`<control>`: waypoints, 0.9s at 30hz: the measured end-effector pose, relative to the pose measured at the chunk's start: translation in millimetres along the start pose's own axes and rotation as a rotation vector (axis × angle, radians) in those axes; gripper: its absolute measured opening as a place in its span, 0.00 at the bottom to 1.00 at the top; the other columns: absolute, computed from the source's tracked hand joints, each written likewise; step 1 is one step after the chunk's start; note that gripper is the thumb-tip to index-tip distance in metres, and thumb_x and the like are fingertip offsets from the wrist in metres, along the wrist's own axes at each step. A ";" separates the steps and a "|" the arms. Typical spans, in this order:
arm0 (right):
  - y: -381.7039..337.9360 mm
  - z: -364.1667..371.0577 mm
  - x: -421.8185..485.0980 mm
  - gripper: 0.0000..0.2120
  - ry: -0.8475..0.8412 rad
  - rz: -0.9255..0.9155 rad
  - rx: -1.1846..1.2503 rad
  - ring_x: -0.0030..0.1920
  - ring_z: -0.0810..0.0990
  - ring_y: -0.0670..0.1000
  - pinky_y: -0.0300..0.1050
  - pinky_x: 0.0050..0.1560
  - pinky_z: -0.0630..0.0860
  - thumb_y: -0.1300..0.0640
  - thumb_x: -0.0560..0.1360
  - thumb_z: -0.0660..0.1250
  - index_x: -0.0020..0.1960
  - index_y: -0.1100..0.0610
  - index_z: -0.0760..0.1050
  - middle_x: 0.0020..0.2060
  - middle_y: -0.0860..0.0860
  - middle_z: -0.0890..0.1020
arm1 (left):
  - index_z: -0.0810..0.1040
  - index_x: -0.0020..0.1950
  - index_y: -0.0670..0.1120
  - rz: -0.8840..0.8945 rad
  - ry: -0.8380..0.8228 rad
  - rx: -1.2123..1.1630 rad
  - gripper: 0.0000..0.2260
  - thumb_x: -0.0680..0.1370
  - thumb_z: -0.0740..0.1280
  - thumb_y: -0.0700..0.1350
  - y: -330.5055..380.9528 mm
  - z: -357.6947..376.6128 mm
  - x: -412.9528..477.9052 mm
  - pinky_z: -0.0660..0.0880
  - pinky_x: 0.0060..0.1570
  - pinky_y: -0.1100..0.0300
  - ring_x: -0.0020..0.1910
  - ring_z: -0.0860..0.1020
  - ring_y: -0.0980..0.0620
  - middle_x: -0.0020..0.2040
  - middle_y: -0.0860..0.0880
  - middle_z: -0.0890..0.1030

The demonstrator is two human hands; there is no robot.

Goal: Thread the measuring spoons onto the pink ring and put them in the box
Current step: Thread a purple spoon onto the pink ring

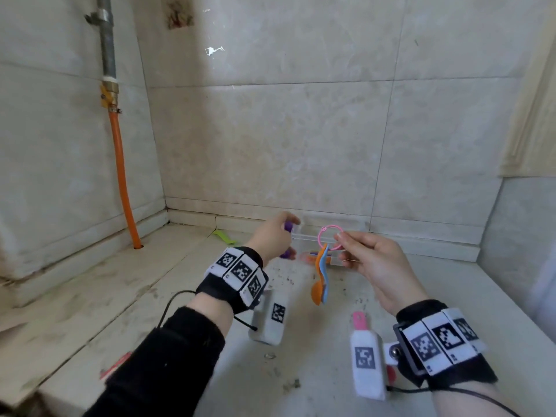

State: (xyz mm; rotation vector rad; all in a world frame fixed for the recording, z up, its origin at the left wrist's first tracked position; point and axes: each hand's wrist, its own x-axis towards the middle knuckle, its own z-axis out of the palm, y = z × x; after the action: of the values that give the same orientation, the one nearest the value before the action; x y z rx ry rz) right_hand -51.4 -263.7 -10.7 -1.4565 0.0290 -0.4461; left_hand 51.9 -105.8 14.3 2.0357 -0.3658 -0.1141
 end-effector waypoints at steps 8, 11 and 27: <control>3.9 -4.7 3.7 0.04 0.078 -0.040 -0.026 0.35 0.80 0.47 0.43 0.42 0.78 0.55 0.74 0.71 0.44 0.52 0.86 0.37 0.49 0.85 | 0.79 0.45 0.41 0.067 -0.002 -0.651 0.07 0.77 0.62 0.36 12.6 32.3 -19.5 0.74 0.33 0.58 0.29 0.75 0.49 0.41 0.44 0.75; 6.0 -5.0 4.6 0.03 0.095 -0.060 -0.037 0.36 0.81 0.46 0.44 0.42 0.76 0.54 0.74 0.72 0.45 0.50 0.85 0.37 0.49 0.85 | 0.81 0.43 0.41 0.094 -0.087 -0.653 0.09 0.78 0.65 0.44 8.2 37.1 -17.7 0.74 0.33 0.57 0.29 0.76 0.48 0.40 0.43 0.78; 1.6 -8.6 2.9 0.13 0.045 -0.066 -0.126 0.39 0.84 0.47 0.37 0.37 0.78 0.63 0.80 0.61 0.57 0.49 0.78 0.40 0.48 0.86 | 0.74 0.41 0.38 0.167 -0.267 -0.568 0.09 0.79 0.61 0.41 2.5 34.1 -28.2 0.66 0.20 0.63 0.23 0.70 0.50 0.27 0.47 0.76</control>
State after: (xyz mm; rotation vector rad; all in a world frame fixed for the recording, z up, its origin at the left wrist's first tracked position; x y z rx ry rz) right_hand -50.8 -272.7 -12.7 -1.5740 0.0454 -0.5390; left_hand 16.6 -127.2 -1.9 1.4246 -0.5941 -0.3476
